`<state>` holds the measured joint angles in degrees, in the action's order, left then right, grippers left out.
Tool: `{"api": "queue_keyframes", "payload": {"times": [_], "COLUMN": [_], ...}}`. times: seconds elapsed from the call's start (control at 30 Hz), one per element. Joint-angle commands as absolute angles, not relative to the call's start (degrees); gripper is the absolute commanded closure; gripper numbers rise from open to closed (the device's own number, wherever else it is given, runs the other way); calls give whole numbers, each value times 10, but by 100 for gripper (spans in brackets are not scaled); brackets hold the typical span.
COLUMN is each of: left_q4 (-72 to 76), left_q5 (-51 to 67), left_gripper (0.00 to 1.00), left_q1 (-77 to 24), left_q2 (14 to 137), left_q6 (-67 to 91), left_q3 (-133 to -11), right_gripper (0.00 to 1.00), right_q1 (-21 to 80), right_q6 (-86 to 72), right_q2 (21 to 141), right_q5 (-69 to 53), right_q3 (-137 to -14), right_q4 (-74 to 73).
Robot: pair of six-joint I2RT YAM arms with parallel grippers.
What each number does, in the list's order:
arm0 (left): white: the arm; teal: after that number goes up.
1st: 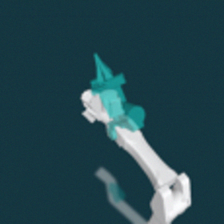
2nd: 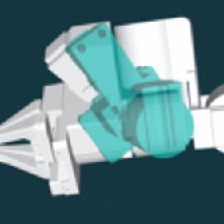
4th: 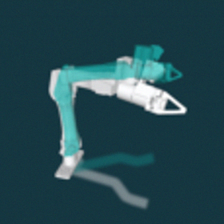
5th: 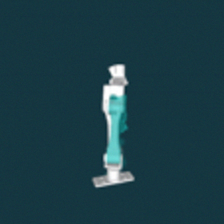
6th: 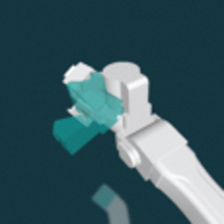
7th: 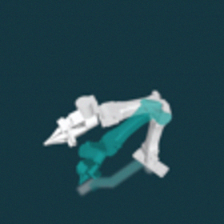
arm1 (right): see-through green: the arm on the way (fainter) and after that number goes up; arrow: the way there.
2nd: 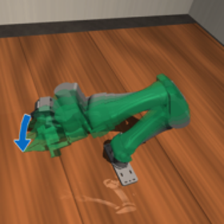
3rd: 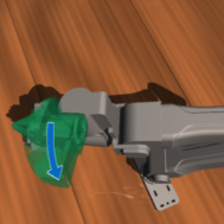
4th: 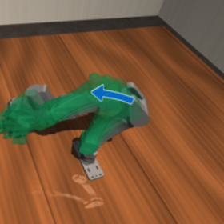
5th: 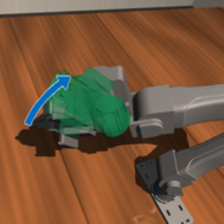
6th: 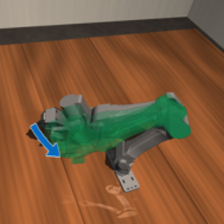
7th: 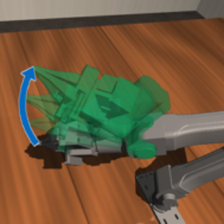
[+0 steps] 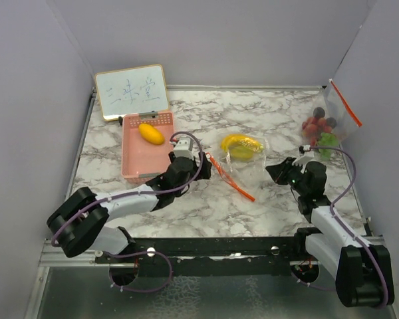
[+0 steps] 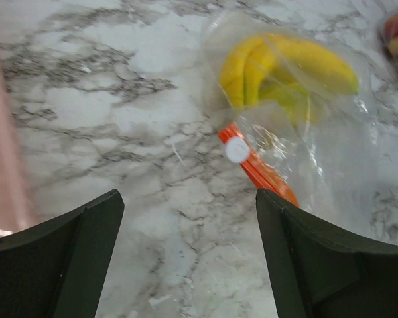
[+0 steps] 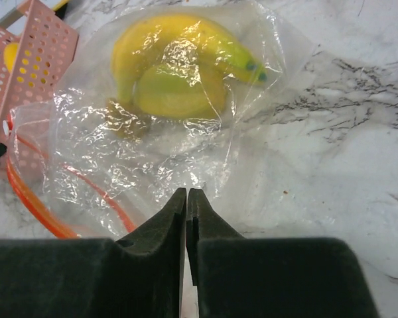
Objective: Open the zip-top bag and remove the fake food
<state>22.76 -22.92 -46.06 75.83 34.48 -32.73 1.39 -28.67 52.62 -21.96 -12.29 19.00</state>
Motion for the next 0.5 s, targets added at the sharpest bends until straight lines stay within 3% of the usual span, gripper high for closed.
{"api": "queue_keyframes", "payload": {"times": [0.0, 0.13, 0.23, 0.47], "left_q4": [256, 295, 299, 303], "left_q5": [-224, -200, -182, -162], "left_gripper": [18, 21, 21, 19], "left_q1": [-537, -559, -559, -559], "left_q2": [812, 858, 874, 898], "left_q6": [408, 448, 453, 446], "left_q3": [-319, -306, -311, -339], "right_gripper": [97, 98, 96, 62], "right_q1": [13, 56, 145, 316], "right_q6": [-256, -211, -182, -150], "right_q2": [512, 504, 505, 547], "right_q5": [-263, -256, -190, -36], "right_q3": [-127, -147, -171, -235], "right_q4": [170, 147, 128, 82]}}
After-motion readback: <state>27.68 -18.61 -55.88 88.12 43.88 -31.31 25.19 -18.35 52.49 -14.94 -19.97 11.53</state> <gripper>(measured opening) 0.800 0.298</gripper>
